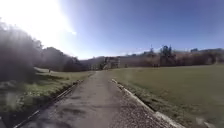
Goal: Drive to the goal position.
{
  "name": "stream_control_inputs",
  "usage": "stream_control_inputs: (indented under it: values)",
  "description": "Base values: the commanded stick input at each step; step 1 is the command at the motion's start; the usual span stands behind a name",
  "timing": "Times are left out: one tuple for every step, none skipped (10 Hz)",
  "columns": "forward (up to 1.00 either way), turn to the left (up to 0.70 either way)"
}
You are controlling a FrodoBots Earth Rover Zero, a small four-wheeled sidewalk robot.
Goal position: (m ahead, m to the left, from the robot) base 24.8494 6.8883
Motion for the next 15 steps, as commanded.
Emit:
stream_control_inputs:
  values:
    - [0.7, 0.0]
    - [0.7, 0.0]
    - [0.7, 0.0]
    - [0.7, 0.02]
    - [0.7, 0.2]
    - [0.7, 0.17]
    - [0.7, 0.0]
    - [0.7, 0.0]
    - [0.7, 0.0]
    - [0.7, 0.0]
    - [0.7, 0.16]
    - [0.7, 0.27]
    - [0.7, 0.27]
    - [0.7, 0.27]
    - [0.7, 0.0]
